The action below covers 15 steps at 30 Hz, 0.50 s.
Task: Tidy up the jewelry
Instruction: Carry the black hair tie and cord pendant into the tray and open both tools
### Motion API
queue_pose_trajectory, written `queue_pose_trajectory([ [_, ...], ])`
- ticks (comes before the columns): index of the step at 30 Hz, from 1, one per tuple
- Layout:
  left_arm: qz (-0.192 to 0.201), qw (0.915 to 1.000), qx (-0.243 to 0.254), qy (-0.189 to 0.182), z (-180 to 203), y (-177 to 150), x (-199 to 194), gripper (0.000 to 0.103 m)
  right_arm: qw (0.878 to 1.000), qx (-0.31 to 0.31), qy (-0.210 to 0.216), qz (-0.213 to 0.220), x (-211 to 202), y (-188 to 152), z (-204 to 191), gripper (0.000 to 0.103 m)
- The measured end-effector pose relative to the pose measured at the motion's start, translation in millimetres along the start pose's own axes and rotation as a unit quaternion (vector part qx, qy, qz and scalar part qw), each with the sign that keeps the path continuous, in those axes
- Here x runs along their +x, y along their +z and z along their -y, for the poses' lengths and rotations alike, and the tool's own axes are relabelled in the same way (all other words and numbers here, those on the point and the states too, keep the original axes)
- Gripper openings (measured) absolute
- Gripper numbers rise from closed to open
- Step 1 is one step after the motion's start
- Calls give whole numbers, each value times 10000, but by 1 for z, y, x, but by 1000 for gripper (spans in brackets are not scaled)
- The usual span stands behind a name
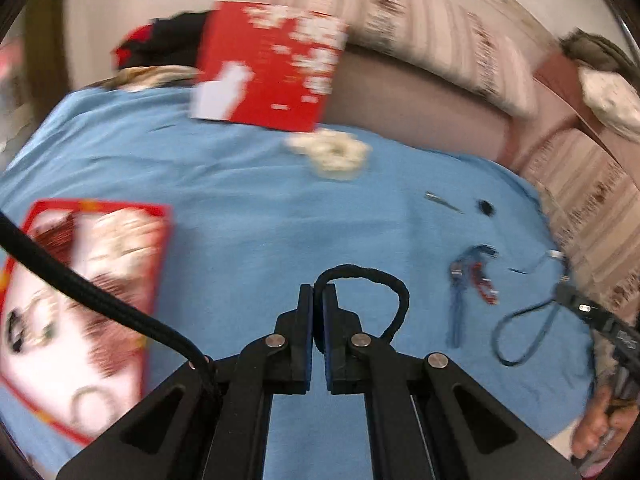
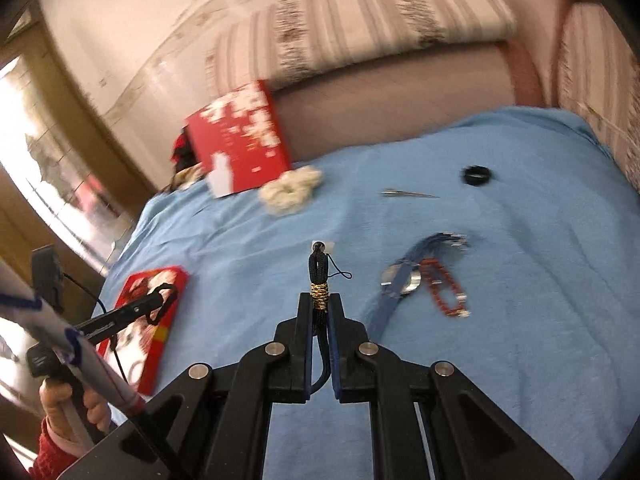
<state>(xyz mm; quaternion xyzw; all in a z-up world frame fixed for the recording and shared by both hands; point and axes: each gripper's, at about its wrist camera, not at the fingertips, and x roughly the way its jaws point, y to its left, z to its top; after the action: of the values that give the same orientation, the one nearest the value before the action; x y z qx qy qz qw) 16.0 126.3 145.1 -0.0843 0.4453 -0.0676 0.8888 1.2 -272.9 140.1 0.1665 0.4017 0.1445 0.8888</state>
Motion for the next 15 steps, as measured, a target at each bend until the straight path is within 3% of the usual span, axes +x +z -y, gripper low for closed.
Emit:
queue_pose_trajectory([
  [6,160,9946,-818,623,-99,-17,-20,4,9975,-590,306,-255,23,-9,-78,8],
  [15,217,9716,-1946,1326,-240,-20,-30,4,9827,-1218,1071,-896,92,-32,-205,8],
])
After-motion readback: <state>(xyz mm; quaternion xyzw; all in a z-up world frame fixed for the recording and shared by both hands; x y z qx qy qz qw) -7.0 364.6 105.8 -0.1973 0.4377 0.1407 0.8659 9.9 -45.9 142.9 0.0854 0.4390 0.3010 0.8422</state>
